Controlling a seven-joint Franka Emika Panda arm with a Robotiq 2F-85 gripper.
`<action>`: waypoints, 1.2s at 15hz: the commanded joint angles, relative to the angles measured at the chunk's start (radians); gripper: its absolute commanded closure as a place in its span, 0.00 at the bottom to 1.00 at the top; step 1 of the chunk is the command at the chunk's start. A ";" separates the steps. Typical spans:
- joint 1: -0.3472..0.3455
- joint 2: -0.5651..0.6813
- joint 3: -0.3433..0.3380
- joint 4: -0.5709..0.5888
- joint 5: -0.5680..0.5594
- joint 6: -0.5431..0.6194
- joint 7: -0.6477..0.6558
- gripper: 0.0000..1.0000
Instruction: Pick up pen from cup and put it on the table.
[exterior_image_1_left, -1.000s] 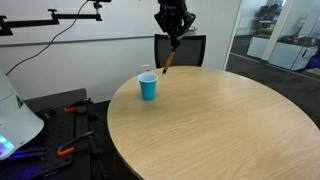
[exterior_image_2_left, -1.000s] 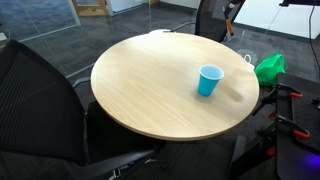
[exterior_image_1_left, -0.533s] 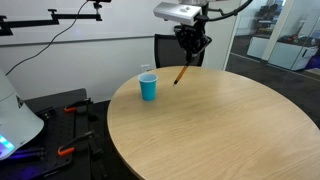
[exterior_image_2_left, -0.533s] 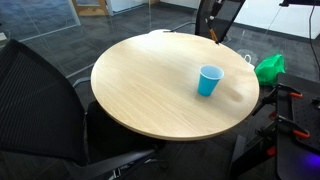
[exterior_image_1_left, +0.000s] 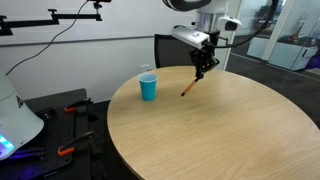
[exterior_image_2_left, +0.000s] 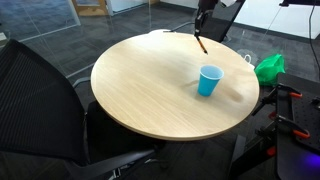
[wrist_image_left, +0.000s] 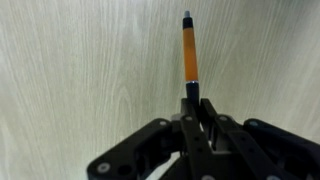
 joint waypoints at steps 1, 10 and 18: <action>-0.037 0.099 0.033 0.126 -0.035 -0.081 0.078 0.97; -0.078 0.246 0.066 0.301 -0.029 -0.187 0.094 0.97; -0.092 0.374 0.076 0.456 -0.030 -0.295 0.119 0.97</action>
